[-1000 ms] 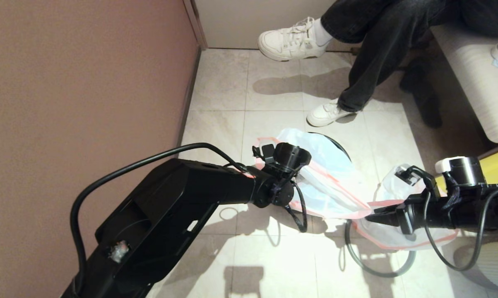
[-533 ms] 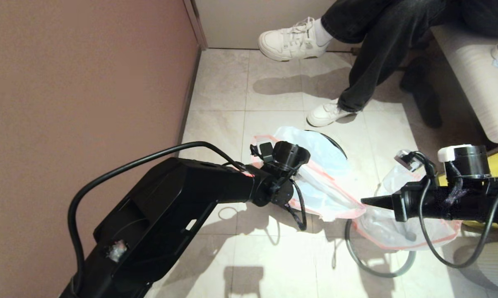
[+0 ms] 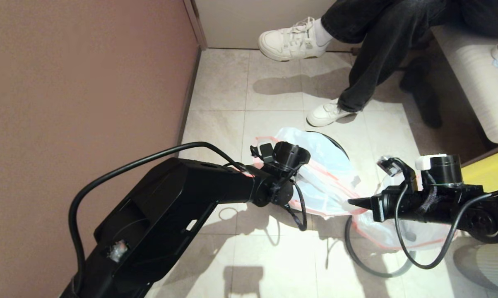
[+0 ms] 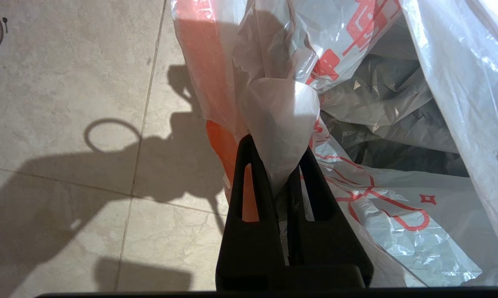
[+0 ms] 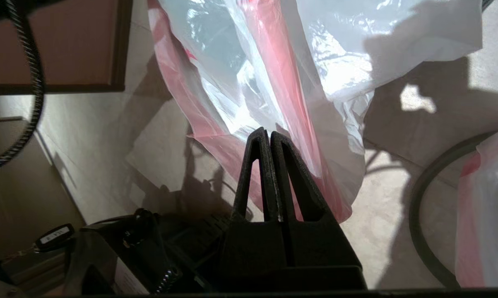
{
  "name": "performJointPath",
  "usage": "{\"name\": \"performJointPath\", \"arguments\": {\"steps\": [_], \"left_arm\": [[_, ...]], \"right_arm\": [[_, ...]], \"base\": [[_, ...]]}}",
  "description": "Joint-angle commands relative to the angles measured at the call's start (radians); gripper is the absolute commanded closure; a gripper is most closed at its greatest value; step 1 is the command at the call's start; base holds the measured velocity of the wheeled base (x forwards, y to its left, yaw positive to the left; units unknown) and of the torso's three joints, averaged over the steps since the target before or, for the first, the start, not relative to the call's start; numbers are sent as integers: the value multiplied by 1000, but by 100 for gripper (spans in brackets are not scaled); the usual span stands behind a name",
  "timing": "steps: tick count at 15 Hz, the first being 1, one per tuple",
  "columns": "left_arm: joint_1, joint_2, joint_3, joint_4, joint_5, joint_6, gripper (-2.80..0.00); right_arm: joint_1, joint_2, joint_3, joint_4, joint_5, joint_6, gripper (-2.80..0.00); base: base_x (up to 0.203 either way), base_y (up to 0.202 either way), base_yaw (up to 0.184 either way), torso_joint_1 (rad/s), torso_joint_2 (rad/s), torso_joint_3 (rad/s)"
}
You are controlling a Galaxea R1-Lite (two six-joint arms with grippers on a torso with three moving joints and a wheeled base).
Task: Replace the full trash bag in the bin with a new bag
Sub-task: Put the new garbage bag on the trash can
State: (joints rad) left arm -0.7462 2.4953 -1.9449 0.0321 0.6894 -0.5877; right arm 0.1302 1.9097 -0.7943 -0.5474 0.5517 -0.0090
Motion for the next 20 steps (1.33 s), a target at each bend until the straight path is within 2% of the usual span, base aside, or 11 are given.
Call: {"name": "performJointPath", "arguments": {"steps": [1, 4, 7, 8, 11, 13, 15, 18, 20], "left_arm": [[4, -3, 0, 0, 6, -4, 0], [7, -1, 0, 0, 4, -6, 0], [0, -4, 0, 5, -29, -32, 0], [-4, -4, 0, 10, -42, -43, 0], [-20, -5, 2, 34, -66, -68, 0], [-28, -16, 4, 85, -84, -103, 0], [-27, -35, 6, 132, -112, -138, 0], [-12, -47, 18, 143, -119, -143, 0], [-13, -48, 36, 147, -128, -143, 0]], "right_arm": [[3, 58, 1, 0, -51, -45, 0], [4, 95, 10, 56, -78, -155, 0], [13, 186, 4, 33, -94, -174, 0], [14, 209, 3, -10, -95, -153, 0], [14, 250, 6, -217, -96, 19, 0], [13, 257, 6, -290, -99, 77, 0], [7, 279, 9, -315, -108, 91, 0], [-6, 291, 7, -277, -118, 34, 0], [-8, 298, -5, -275, -140, 30, 0]], "base": [[0, 0, 0, 0, 0, 0], [0, 0, 0, 0, 0, 0], [0, 0, 0, 0, 0, 0], [0, 0, 0, 0, 0, 0], [0, 0, 0, 0, 0, 0], [0, 0, 0, 0, 0, 0], [0, 0, 0, 0, 0, 0], [0, 0, 0, 0, 0, 0], [0, 0, 0, 0, 0, 0]]}}
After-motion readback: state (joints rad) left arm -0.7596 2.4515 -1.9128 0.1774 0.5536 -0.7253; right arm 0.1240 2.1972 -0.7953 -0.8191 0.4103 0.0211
